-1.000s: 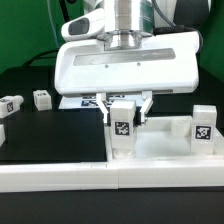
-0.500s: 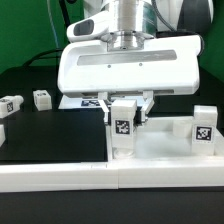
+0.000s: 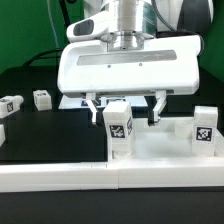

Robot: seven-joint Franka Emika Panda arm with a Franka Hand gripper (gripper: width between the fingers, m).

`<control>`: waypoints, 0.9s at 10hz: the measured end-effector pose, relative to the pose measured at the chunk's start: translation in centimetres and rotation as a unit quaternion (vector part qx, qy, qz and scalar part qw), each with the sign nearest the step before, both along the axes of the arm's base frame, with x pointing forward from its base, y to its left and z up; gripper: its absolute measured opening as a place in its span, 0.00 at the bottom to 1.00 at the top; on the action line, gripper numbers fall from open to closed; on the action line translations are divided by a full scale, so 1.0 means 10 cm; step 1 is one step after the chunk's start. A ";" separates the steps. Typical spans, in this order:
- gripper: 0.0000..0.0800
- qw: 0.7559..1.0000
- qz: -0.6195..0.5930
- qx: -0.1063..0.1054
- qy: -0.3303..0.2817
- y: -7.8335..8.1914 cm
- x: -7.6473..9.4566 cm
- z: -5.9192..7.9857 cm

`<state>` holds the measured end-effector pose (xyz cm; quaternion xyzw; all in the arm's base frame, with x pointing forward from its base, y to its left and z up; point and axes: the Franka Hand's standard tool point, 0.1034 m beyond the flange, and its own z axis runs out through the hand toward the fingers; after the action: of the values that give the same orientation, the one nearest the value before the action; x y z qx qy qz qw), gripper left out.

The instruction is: Assemble square table

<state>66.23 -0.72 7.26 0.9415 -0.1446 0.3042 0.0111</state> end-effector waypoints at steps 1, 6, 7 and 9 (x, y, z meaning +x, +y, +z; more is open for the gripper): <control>0.81 1.000 0.000 0.000 0.000 0.00 0.00 0.00; 0.81 1.000 0.001 0.013 0.019 -0.05 0.08 0.12; 0.81 0.999 -0.002 0.026 0.027 -0.09 0.16 0.26; 0.81 0.996 -0.003 0.058 0.074 -0.06 0.22 0.30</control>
Offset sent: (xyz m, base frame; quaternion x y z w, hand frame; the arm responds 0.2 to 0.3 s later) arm 0.0000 0.0000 0.0000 0.0000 0.0000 0.0000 1.0000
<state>68.39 -1.33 10.23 0.9601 -0.1638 0.2246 -0.0319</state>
